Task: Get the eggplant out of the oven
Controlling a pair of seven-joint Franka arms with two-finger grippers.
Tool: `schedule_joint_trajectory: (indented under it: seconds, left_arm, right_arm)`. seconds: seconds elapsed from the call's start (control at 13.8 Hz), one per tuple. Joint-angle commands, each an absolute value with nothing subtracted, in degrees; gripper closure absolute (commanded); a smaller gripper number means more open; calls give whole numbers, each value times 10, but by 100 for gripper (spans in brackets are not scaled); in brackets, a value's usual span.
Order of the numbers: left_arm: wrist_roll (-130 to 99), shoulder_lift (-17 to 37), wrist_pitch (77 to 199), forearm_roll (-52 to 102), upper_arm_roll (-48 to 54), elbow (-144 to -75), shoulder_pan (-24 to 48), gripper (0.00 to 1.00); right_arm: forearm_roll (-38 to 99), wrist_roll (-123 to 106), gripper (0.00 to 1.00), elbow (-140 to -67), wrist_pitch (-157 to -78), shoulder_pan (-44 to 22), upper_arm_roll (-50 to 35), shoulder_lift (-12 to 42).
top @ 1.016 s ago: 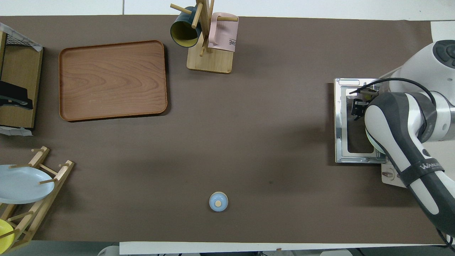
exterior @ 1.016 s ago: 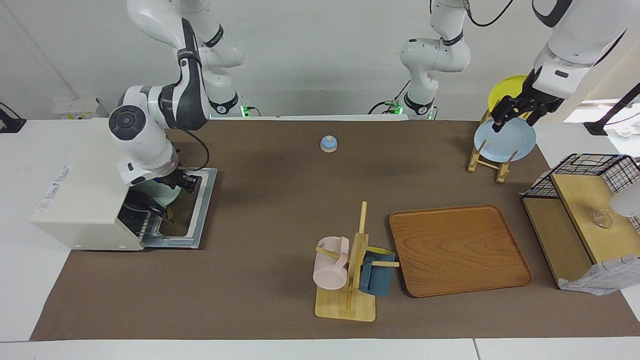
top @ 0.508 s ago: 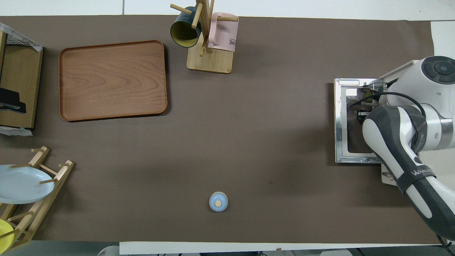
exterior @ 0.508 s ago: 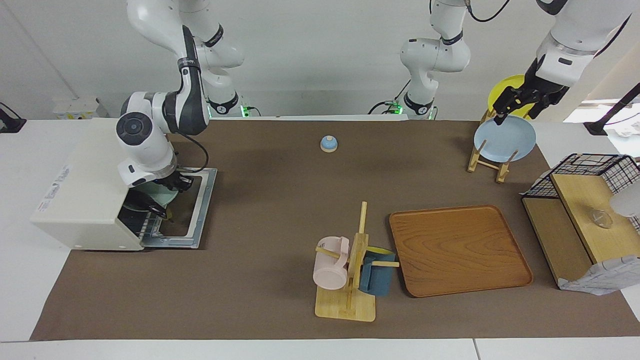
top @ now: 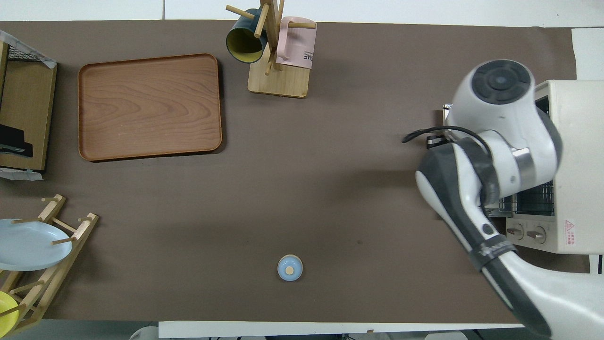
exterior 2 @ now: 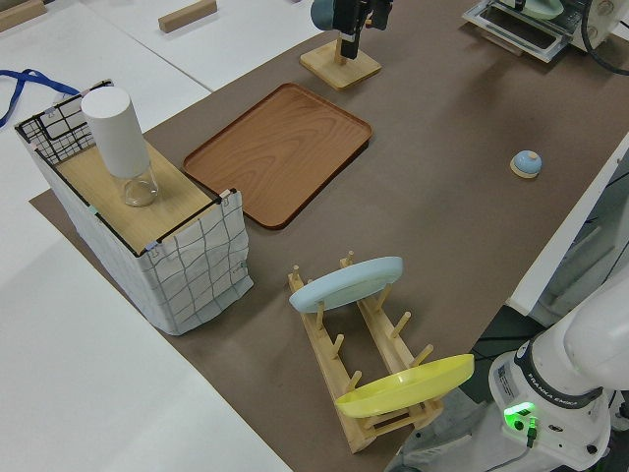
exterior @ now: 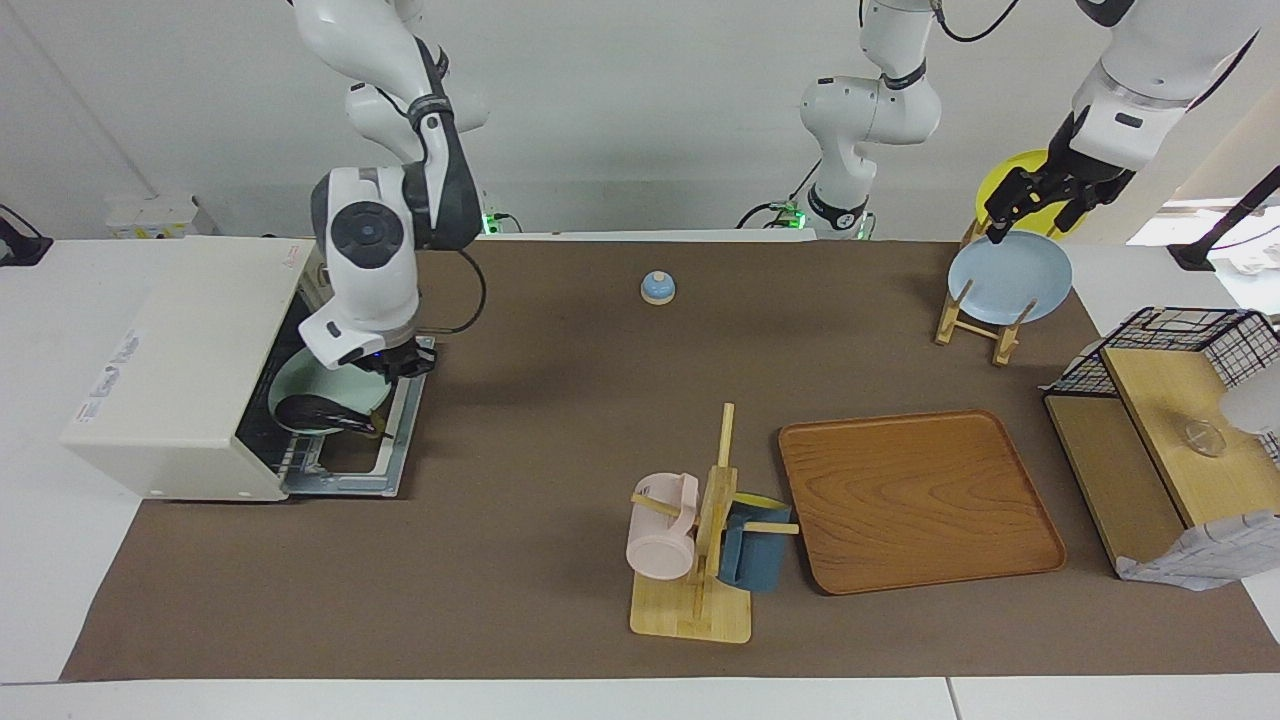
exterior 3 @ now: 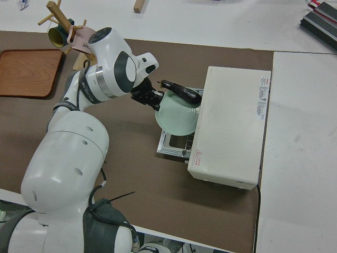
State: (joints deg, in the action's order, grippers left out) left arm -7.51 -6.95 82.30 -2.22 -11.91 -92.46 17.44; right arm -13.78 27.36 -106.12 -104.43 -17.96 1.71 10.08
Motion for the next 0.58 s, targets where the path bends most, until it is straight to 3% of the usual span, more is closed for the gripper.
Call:
schedule_joint_trajectory:
  seconds: [0.0, 0.15, 0.29, 0.51]
  left_arm:
    - [-44, -50, 815, -13, -120, -921, 163, 0]
    - [-36, -15, 805, -9, -120, -901, 165, 1]
    - [-5, -17, 807, -7, -120, -903, 164, 0]
    - [30, -20, 821, -8, -120, -911, 162, 0]
  right_arm:
    - [-105, 395, 100, -868, -972, -270, 18, 240]
    - [-67, 502, 100, -770, -975, -335, 16, 322]
    - [-37, 595, 100, -685, -997, -377, 7, 393]
    - [-19, 633, 94, -692, -1076, -382, -20, 403]
